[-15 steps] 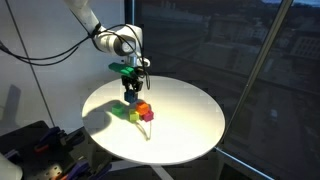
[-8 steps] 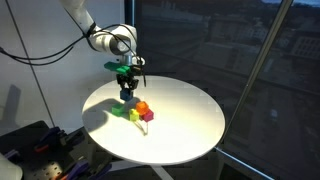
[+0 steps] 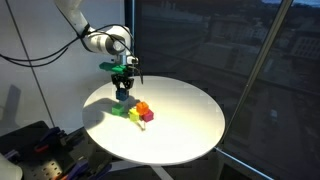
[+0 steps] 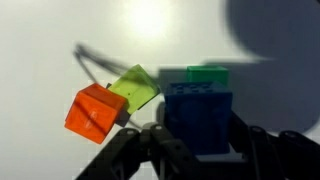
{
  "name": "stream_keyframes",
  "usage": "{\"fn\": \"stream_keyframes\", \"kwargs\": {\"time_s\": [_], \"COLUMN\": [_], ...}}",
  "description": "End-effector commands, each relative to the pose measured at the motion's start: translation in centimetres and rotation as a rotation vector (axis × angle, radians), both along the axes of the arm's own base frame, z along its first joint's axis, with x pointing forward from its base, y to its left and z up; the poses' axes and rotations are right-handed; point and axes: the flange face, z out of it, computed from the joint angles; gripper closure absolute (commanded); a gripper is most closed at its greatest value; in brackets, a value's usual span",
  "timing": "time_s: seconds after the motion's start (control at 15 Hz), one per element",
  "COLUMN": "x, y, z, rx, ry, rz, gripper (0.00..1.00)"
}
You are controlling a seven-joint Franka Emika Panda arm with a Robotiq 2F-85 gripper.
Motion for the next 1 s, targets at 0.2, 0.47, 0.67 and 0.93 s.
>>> {"fn": "stream_keyframes", "kwargs": {"time_s": [0.2, 0.47, 0.67, 0.93], "x": [-0.8, -1.0, -1.3, -1.6], "y": [2.0, 3.8, 5.4, 7.4], "z": [0.4, 0.6, 0.6, 0.6], "rx": [-0.009, 0.008, 0.009, 0.010], "ry": [-0.013, -0.018, -0.026, -0.028], "rz": [0.054, 0.065, 0.084, 0.106], "gripper": [0.69, 0.69, 0.69, 0.69]}}
